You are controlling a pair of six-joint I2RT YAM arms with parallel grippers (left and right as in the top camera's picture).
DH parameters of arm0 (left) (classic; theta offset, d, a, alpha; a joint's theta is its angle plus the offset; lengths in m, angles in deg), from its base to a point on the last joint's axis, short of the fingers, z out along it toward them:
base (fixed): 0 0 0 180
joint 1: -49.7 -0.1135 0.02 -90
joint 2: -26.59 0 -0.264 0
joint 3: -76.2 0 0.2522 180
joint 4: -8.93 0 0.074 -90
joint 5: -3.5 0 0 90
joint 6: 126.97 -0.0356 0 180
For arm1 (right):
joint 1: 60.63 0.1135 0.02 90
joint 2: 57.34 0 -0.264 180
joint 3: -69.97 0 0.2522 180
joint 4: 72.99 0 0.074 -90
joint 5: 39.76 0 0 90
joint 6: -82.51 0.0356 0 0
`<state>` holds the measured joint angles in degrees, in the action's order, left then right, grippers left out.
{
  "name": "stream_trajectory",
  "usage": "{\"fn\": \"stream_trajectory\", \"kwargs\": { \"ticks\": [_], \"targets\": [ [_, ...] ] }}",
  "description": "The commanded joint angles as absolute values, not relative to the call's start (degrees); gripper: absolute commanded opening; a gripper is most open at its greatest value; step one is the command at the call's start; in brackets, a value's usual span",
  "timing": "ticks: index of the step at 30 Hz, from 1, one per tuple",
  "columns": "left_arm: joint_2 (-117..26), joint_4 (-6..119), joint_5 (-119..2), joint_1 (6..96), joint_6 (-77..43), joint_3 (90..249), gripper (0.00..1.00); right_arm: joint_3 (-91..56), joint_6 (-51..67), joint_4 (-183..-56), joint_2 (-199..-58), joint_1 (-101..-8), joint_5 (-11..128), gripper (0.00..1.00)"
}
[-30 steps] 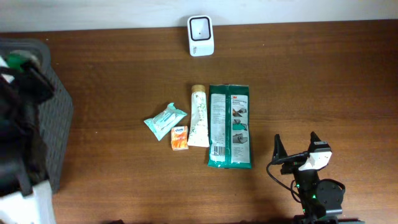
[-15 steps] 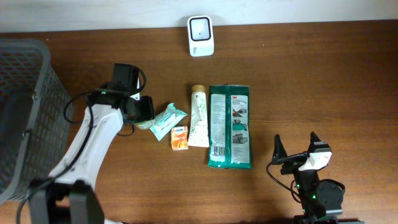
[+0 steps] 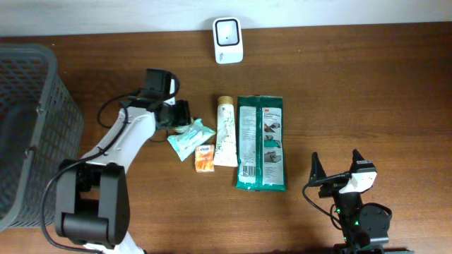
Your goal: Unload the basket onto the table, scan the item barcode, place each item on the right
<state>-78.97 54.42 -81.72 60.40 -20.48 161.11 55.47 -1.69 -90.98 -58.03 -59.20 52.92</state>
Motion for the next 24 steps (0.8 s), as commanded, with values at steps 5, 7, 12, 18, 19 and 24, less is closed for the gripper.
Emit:
{"fn": "stream_trajectory", "kwargs": {
  "ticks": [5,7,12,18,19,24],
  "targets": [
    [-77.2,66.4,-81.3,60.6,-24.6,172.3,1.00,55.9,-1.4,-91.1,-57.7,-59.5,53.0,0.98],
    [-73.7,68.3,-81.9,60.4,-25.6,174.7,0.99,55.9,-1.4,-91.1,-57.7,-59.5,53.0,0.98],
    [-62.9,73.3,-81.7,49.8,-36.4,175.2,0.99,55.9,-1.4,-91.1,-57.7,-59.5,53.0,0.98],
    [-59.6,74.5,-74.9,41.6,-46.9,175.2,0.99,55.9,-1.4,-91.1,-57.7,-59.5,53.0,0.98],
    [-59.6,74.7,-74.9,41.6,-46.9,175.2,0.99,55.9,-1.4,-91.1,-57.7,-59.5,53.0,0.99],
    [-59.6,74.7,-74.9,41.6,-46.9,175.2,0.99,55.9,-1.4,-91.1,-57.7,-59.5,53.0,0.99]
  ]
}}
